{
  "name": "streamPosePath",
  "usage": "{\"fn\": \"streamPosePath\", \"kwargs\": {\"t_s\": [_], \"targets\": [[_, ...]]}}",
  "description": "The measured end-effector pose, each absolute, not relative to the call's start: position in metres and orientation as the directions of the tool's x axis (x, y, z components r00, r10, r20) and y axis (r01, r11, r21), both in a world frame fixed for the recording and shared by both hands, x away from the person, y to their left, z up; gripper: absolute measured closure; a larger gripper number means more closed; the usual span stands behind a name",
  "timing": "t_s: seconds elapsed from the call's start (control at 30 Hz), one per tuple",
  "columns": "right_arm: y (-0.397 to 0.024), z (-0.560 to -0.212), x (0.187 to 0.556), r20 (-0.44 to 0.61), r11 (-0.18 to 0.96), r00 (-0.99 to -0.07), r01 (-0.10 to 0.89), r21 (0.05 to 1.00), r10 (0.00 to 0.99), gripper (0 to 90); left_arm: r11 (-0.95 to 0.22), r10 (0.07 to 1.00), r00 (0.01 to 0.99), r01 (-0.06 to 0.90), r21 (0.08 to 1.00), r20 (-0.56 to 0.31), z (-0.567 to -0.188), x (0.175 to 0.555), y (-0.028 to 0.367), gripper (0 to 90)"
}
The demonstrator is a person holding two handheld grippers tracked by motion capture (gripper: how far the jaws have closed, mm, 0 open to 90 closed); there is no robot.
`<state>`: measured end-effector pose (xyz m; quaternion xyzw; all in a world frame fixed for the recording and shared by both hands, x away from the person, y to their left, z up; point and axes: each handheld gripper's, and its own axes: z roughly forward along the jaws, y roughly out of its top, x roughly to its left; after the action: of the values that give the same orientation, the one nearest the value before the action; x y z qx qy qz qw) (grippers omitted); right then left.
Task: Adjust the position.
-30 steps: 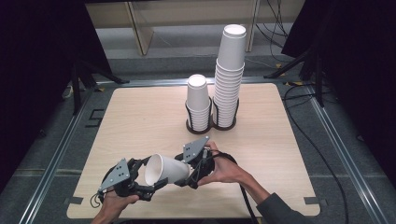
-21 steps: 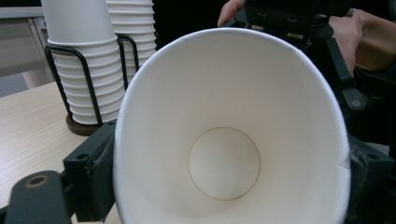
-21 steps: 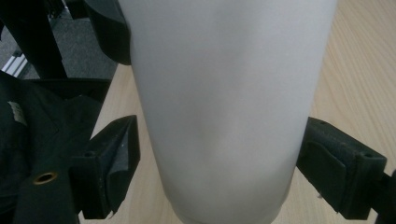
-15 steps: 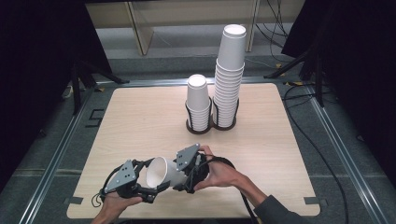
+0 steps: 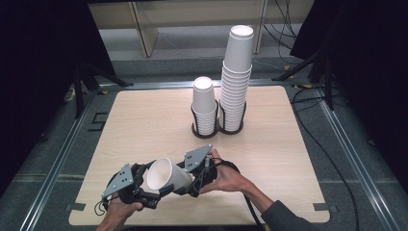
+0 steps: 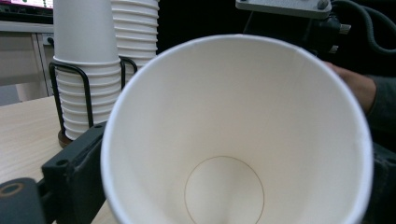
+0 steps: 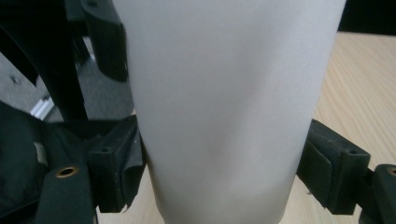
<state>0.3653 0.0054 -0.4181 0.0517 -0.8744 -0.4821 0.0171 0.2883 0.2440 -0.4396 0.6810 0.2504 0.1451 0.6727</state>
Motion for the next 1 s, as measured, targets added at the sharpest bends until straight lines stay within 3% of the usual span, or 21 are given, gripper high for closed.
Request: {"fn": "streamPosePath", "kwargs": {"t_s": [0.63, 1.0], "targets": [[0.012, -0.425, 0.367, 0.069, 0.477, -0.995, 0.025, 0.879, -0.075, 22.6, 0.059, 0.548, 0.824, 0.131, 0.990, -0.142, -0.437, 0.287, 0.245, 14.5], [0.000, -0.427, 0.374, 0.118, 0.481, -0.993, 0.103, 0.871, 0.000, 15.8, 0.056, 0.607, 0.782, 0.133, 0.989, -0.140, -0.434, 0.291, 0.253, 16.0]]}}
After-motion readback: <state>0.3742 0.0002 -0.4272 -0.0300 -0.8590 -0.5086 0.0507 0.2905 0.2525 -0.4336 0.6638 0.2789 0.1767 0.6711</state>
